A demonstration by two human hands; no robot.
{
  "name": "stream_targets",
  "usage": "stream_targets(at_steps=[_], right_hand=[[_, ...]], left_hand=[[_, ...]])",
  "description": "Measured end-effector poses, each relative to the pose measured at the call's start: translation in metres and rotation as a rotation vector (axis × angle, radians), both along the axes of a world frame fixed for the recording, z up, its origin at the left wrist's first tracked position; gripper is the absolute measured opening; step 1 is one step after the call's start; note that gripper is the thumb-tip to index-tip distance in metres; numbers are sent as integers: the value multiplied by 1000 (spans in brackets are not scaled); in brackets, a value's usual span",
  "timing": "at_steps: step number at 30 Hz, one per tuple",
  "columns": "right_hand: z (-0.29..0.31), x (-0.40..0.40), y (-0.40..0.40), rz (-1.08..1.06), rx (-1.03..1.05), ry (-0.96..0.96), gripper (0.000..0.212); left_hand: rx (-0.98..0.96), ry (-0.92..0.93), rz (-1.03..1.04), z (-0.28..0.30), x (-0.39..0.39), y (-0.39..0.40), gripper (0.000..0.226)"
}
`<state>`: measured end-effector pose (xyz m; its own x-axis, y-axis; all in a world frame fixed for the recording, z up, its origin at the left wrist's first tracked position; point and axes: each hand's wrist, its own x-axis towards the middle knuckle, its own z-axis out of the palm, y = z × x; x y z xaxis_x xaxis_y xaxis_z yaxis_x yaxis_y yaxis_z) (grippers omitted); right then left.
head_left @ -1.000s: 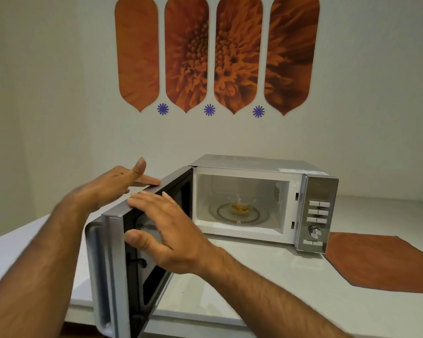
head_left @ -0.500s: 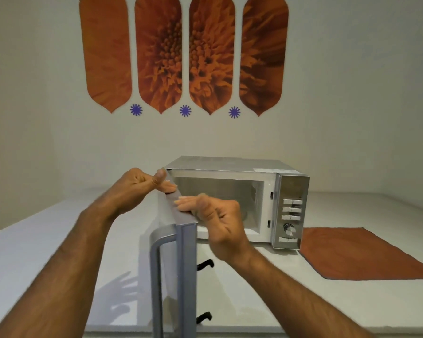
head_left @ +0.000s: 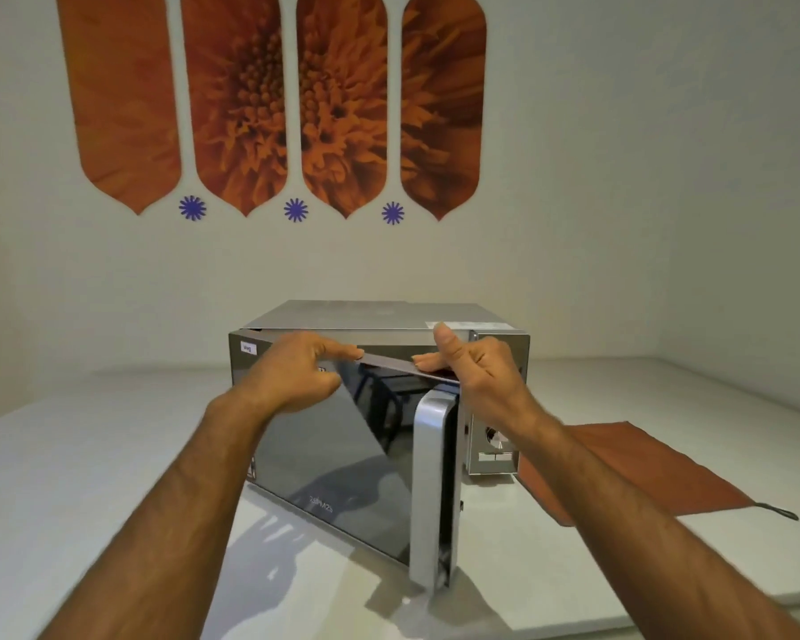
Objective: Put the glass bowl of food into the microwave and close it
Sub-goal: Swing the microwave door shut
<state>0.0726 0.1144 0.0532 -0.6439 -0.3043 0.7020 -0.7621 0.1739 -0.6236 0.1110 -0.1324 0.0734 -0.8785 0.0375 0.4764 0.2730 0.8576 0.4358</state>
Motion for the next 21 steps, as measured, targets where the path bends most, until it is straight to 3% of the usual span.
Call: stream_targets(at_steps=[2,6,10,15,21], right_hand=[[3,-9,7,-115,131,89,94],[1,-28,13,-381,405,274,78],[-14,-44,8,-620,579,377,71],[-29,-65,2,-764,800,325,104],[-34,-87,-1,-777,836,284,105]], left_hand=[[-44,9,22,-4,-11,10,59],[-117,37,82,-9,-30,28,66],[-185,68,96,-16,-46,42,55],[-254,91,149,-24,-66,52,65],[-392,114,204,-38,-89,56,82]])
